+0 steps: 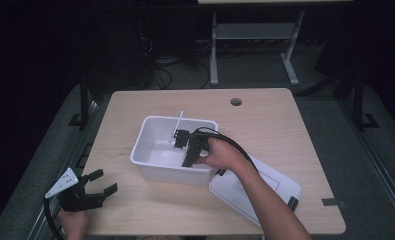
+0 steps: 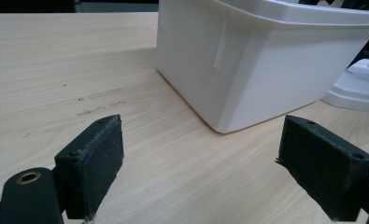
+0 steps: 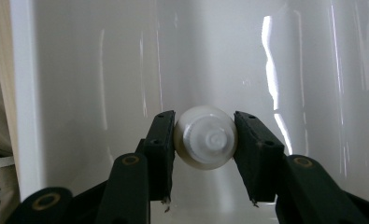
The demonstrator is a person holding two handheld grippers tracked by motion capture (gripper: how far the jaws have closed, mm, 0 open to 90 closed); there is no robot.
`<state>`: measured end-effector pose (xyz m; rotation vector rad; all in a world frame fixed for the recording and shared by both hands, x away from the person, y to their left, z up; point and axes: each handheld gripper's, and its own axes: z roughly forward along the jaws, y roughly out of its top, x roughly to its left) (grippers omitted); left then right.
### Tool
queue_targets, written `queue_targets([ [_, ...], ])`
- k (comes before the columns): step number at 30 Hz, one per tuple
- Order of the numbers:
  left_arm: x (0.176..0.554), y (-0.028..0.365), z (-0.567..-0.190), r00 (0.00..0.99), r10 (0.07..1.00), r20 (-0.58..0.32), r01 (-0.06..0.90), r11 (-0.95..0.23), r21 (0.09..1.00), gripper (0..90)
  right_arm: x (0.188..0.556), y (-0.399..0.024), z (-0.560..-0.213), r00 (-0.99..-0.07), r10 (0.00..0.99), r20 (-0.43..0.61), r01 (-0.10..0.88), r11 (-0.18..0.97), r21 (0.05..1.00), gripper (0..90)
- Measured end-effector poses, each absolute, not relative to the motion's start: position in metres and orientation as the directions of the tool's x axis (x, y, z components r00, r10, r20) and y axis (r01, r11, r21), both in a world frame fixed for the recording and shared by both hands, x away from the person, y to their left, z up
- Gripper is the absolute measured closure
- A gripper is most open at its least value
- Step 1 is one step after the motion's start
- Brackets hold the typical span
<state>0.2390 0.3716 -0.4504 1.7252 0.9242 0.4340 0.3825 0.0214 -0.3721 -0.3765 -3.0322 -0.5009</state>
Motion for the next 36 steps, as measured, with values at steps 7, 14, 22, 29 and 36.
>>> queue_targets([
  [7,0.239,0.372,-0.45,0.632,0.76,-0.152,0.367,-0.121,0.922,13.1,0.382,0.021,-0.372,-0.97,0.224,0.09,0.241,0.923,0.299,65.4],
  [14,0.239,0.372,-0.45,0.631,0.76,-0.154,0.367,-0.118,0.923,13.1,0.383,0.018,-0.373,-0.966,0.236,0.104,0.256,0.918,0.302,65.3],
  [22,0.239,0.372,-0.45,0.631,0.76,-0.153,0.367,-0.12,0.922,13.1,0.381,0.01,-0.368,-0.964,0.248,0.097,0.267,0.906,0.33,64.0],
  [29,0.239,0.369,-0.45,0.637,0.757,-0.147,0.368,-0.131,0.921,13.1,0.374,-0.007,-0.351,-0.96,0.267,0.087,0.279,0.876,0.394,62.0],
  [36,0.24,0.367,-0.45,0.639,0.756,-0.145,0.37,-0.136,0.919,13.0,0.365,-0.025,-0.334,-0.956,0.286,0.067,0.287,0.857,0.429,61.2],
])
